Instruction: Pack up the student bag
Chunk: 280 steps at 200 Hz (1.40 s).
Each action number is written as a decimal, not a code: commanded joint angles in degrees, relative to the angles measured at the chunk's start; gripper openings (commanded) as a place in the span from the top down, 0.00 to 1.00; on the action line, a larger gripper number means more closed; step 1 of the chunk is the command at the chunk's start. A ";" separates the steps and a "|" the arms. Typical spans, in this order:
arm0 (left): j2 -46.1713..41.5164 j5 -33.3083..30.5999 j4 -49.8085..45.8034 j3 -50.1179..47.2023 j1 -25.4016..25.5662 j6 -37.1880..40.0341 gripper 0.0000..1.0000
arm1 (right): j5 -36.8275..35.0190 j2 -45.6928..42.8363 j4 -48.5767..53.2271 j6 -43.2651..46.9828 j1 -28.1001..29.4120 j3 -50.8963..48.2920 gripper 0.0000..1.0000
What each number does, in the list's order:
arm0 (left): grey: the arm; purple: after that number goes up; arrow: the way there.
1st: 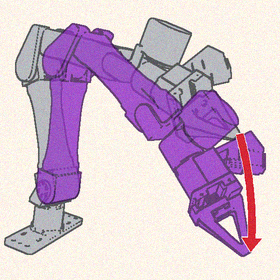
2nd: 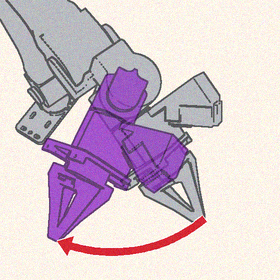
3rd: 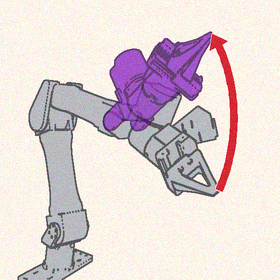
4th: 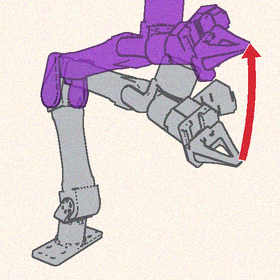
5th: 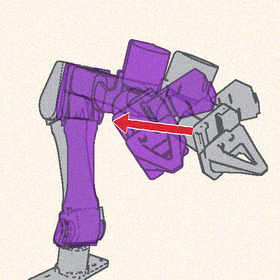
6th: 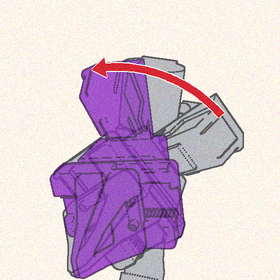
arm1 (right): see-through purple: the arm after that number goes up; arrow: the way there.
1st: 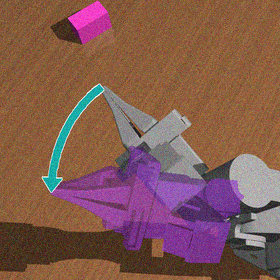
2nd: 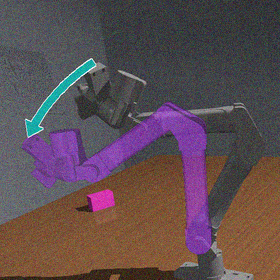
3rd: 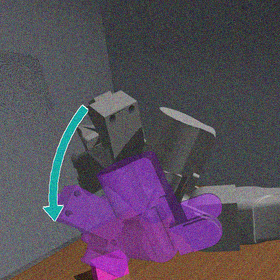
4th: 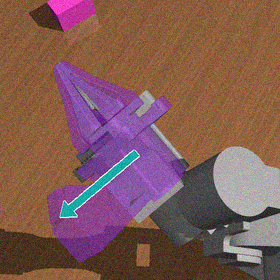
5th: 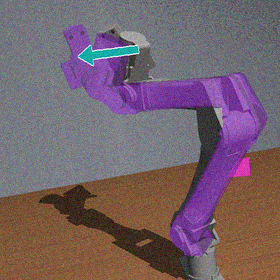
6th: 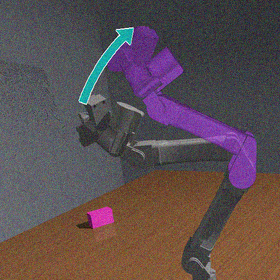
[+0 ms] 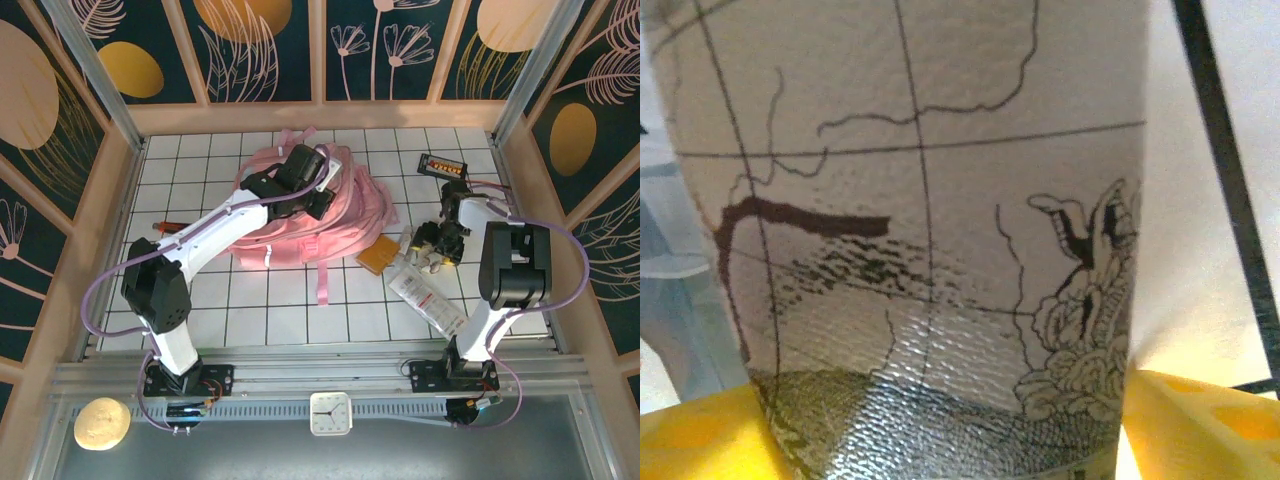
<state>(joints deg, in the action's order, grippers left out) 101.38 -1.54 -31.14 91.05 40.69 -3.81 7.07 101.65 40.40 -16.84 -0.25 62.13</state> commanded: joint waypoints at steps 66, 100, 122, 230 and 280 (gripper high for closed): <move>-3.56 2.31 4.90 1.24 -0.08 1.97 1.00 | 1.67 -5.64 1.77 1.89 -3.03 5.61 0.46; -3.56 3.37 5.10 1.97 -0.08 2.03 1.00 | 11.34 -10.04 5.27 0.33 -2.66 13.06 0.46; -3.56 4.39 6.06 1.98 -0.08 1.07 1.00 | 23.52 -8.20 1.06 -3.40 0.55 17.94 0.46; -7.16 6.16 17.25 -5.16 -0.13 -1.58 1.00 | 43.10 18.18 -23.52 -20.44 17.65 31.36 0.47; -8.07 6.08 19.88 -9.19 -0.19 -0.51 1.00 | 47.57 18.18 -17.83 -13.13 21.05 32.00 0.01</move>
<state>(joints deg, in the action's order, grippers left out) 97.27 3.90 -20.47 83.13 40.53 -5.61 50.04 121.91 20.18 -34.26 20.45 92.38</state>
